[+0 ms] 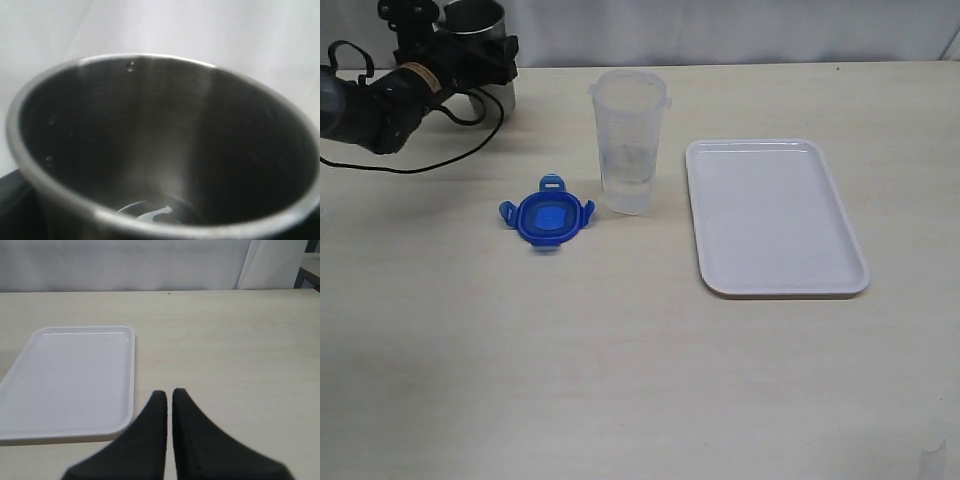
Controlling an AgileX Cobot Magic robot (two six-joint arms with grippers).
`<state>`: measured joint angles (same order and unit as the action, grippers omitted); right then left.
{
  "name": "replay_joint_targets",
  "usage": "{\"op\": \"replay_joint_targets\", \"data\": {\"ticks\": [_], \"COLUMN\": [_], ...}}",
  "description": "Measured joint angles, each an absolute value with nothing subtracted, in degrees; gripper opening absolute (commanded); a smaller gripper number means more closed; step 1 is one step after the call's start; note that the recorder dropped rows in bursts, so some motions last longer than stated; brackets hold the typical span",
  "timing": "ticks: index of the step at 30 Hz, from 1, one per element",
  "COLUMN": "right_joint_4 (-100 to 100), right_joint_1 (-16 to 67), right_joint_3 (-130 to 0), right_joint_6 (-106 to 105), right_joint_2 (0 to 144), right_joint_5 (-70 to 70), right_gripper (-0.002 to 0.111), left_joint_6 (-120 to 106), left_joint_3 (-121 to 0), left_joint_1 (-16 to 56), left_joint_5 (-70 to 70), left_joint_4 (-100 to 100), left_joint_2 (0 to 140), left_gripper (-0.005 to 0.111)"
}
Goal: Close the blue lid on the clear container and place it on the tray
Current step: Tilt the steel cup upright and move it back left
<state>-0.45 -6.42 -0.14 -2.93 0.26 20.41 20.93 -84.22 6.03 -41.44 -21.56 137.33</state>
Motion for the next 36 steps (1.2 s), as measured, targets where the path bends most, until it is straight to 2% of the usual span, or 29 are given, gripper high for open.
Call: {"op": "replay_joint_targets", "data": {"ticks": [14, 36], "right_joint_4": [-0.45, -0.45], "right_joint_1": [-6.42, -6.42], "right_joint_3": [-0.14, -0.14], "right_joint_6": [-2.93, -2.93], "right_joint_2": [0.26, 0.26], "right_joint_5": [20.41, 20.41], "right_gripper": [0.004, 0.004], "left_joint_6": [21.18, 20.92], "left_joint_3": [-92.03, -92.38], "left_joint_1": [10.11, 8.10], "left_joint_5": [-36.13, -33.79], "left_joint_4": [-22.53, -18.41], "left_joint_2": [141.56, 141.92], "left_gripper": [0.000, 0.000]}}
